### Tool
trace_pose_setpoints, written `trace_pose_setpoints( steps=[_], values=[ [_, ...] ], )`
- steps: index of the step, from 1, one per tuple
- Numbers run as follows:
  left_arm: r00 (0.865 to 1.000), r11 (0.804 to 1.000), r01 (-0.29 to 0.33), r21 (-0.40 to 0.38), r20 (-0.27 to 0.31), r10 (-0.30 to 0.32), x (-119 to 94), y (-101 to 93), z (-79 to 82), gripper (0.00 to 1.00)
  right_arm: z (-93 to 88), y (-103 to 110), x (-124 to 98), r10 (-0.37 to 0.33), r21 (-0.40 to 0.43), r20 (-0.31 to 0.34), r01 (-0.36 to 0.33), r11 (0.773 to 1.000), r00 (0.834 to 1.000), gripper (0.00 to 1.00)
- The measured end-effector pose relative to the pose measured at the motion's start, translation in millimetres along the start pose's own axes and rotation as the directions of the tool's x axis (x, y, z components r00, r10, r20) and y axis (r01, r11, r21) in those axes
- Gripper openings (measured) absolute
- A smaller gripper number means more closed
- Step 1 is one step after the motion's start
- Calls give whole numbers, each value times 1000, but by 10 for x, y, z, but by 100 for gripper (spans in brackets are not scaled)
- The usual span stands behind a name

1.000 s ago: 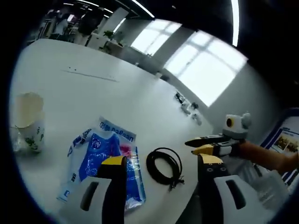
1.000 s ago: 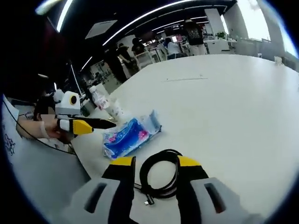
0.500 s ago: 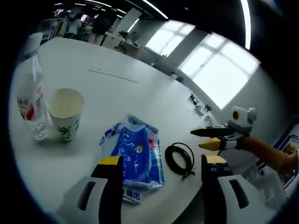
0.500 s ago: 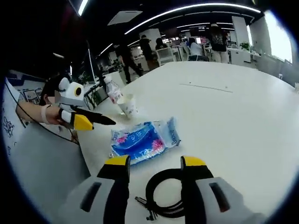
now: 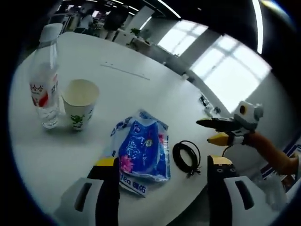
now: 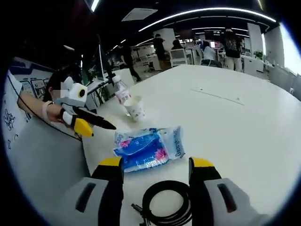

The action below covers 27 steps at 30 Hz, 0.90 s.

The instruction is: Arrange the tabletop items into an orderly group along one side of the table until the central work area is clear of visible clutter.

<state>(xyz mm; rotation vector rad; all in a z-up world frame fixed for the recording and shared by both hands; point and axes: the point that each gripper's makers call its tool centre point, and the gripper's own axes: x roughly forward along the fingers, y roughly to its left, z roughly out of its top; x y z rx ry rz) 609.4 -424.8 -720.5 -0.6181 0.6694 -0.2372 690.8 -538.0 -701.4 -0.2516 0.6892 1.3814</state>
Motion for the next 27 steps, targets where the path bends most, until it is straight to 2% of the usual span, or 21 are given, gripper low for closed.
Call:
trace_pose_setpoints(
  steps=[5,8,10,12,14,16,18,21,27],
  values=[
    [1000,999,-24,-29,3,24,0,13,-62,76,-4,9,45,21,2,-21,-21,1000,1000,59],
    [999,998,-38,-53,10,39,13,37,-94,79,49,-7,62,29,-8,-12,-30,1000,999,63],
    [998,996,-47,-79,24,49,7,36,-111,80,75,-19,69,36,-29,-14,-36,999,999,63],
    [998,994,-62,-94,13,63,-7,47,-140,80,89,-48,78,34,-47,-35,-35,998,999,63],
    [997,990,-61,-126,34,66,-33,49,-138,80,123,-59,91,32,-95,-49,-37,995,998,63],
    [997,988,-66,-142,17,69,-44,68,-185,77,154,-37,110,49,-109,-60,-55,993,997,63],
    [997,991,-70,-112,18,73,-45,78,-199,75,194,-37,139,50,-108,-55,-56,993,997,63],
    [997,984,-69,-167,32,75,-35,104,-194,75,181,-25,186,57,-141,-83,-68,988,995,62],
    [996,966,-73,-249,30,83,-26,132,-263,66,175,-35,267,59,-188,-109,-79,979,992,58]
  ],
)
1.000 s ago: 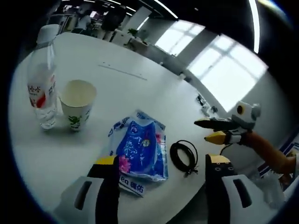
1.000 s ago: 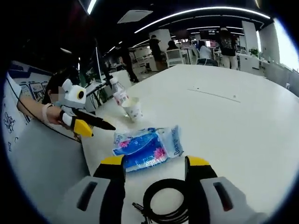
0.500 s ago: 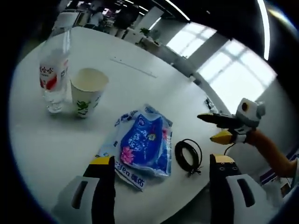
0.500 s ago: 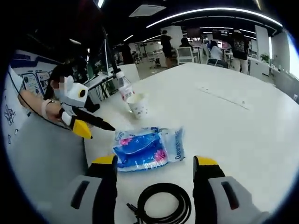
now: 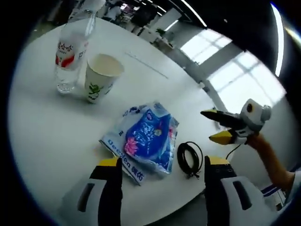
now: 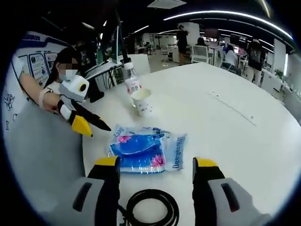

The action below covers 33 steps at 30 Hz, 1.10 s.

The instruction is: Arrange the tabletop items into an orderly group along one side of the table until the central work area is clear of visible clutter.

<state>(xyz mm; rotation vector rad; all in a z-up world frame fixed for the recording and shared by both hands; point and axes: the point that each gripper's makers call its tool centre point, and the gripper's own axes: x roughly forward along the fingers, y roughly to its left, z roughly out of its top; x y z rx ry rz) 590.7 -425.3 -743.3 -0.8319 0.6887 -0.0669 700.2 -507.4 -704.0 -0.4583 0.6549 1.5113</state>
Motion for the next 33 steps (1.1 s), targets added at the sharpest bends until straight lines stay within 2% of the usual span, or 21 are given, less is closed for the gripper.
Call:
trace_pose_setpoints(
  steps=[4,10,12,16,19,27,33],
  values=[
    [1000,1000,12,-21,-19,-12,14,-14,-117,52,19,-53,65,9,-2,-4,-9,1000,1000,54],
    [999,998,6,-62,-42,-9,72,-8,-248,51,53,-67,158,21,-38,-30,-22,999,999,50],
    [999,996,8,-86,-40,-11,100,6,-243,51,52,-70,187,25,-46,-39,-27,999,999,49],
    [1000,997,1,-79,-21,-2,142,11,-219,47,24,-86,249,25,-65,-61,-29,997,998,48],
    [1000,996,2,-93,-21,-4,170,1,-244,41,21,-77,283,30,-69,-68,-35,997,997,47],
    [999,996,-29,-79,-28,27,218,85,-271,36,-4,-135,364,28,-50,-71,-32,998,997,43],
    [999,996,-27,-84,-35,24,252,101,-281,33,-31,-143,438,30,-62,-93,-36,997,995,40]
  ],
)
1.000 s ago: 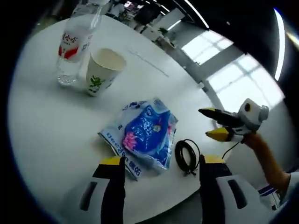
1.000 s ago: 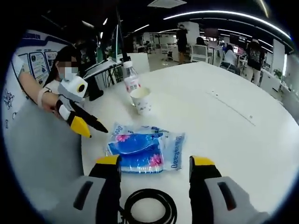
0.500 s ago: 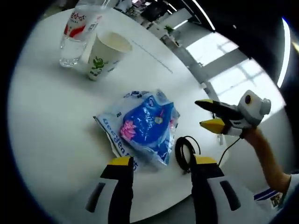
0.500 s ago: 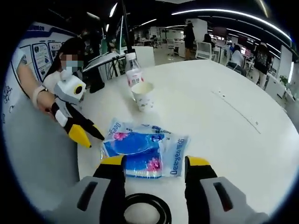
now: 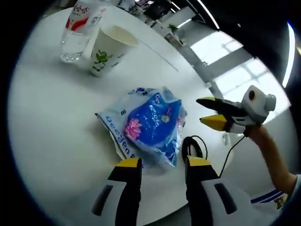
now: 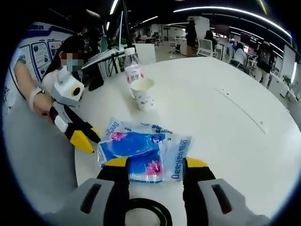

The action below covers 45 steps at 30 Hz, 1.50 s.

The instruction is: Arrange the tabletop items into an orderly group along one side of the table until the central work area is clear of visible clutter.

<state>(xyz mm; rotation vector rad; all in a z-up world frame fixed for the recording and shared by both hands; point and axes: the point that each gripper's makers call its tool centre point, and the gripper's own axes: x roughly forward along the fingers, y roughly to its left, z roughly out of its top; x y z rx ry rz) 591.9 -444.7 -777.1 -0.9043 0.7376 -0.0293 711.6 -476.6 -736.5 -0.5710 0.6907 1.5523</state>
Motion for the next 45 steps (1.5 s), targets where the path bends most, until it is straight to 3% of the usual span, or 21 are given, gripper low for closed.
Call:
trace_pose_setpoints(
  steps=[6,9,13,21,23,34,45],
  values=[
    [1000,1000,-5,-2,0,5,24,-30,-47,30,-2,-12,106,6,-7,-23,-6,1000,1000,36],
    [1000,1000,-19,-11,14,19,28,-17,-44,30,-62,44,140,31,-57,-73,-36,998,997,36],
    [999,1000,-27,-11,25,27,43,-8,-29,25,-113,30,187,7,-99,-101,-17,995,995,34],
    [998,999,-44,-13,34,45,87,31,-6,21,-121,23,234,3,-85,-103,-12,996,995,29],
    [998,999,-46,-13,37,46,99,43,3,21,-117,52,244,24,-47,-97,-29,998,995,29],
    [997,998,-60,-11,45,61,106,55,-8,19,-228,30,300,10,-83,-146,-23,996,989,23],
    [996,997,-71,-22,55,72,89,99,6,14,-211,0,360,-3,-70,-144,-7,998,990,14]
  ],
)
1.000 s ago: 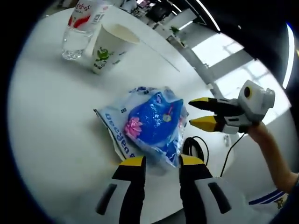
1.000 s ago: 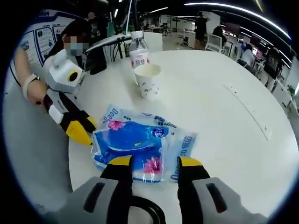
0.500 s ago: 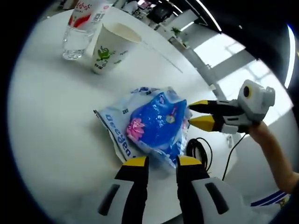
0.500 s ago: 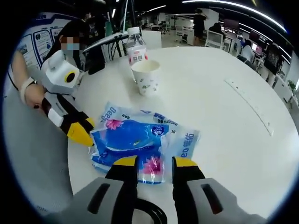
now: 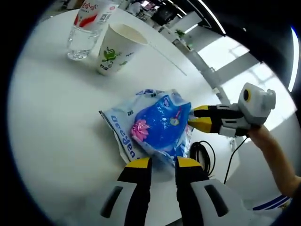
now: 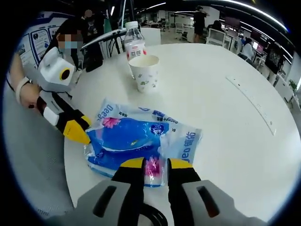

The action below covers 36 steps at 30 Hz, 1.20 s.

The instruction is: Arrange the tabletop items into an orderly group along one side of the table until the central work area is clear of visible clutter.

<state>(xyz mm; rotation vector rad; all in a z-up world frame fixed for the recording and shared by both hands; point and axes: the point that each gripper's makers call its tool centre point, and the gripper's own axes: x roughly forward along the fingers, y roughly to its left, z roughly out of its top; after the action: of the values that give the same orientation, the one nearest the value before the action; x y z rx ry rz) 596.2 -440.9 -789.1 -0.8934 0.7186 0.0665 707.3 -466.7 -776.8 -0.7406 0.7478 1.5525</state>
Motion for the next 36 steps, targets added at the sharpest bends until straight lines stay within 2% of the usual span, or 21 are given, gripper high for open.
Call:
trace_pose_setpoints(
  steps=[3,12,17,21,27,31,36],
  values=[
    [1000,1000,1,-2,2,-1,-2,-7,-1,13,-29,-12,9,-13,-36,-19,12,999,1000,12],
    [1000,1000,-6,-2,1,6,-20,-11,-25,9,-70,-44,-17,-29,-12,-20,29,1000,999,4],
    [1000,1000,0,6,8,0,-25,-33,-18,1,-111,-47,-34,-29,41,-15,29,999,999,1],
    [1000,1000,1,12,13,-1,-37,-36,-3,0,-118,-32,-62,-35,74,-7,36,997,999,0],
    [1000,1000,3,20,28,-4,-58,1,84,0,-115,-12,-96,-52,118,15,50,992,999,0],
    [999,1000,9,23,44,-10,-61,23,151,0,-80,-46,-151,-98,173,43,89,981,994,0],
    [998,999,13,38,67,-15,-81,18,271,0,-61,-46,-203,-115,207,74,98,973,991,0]
  ],
)
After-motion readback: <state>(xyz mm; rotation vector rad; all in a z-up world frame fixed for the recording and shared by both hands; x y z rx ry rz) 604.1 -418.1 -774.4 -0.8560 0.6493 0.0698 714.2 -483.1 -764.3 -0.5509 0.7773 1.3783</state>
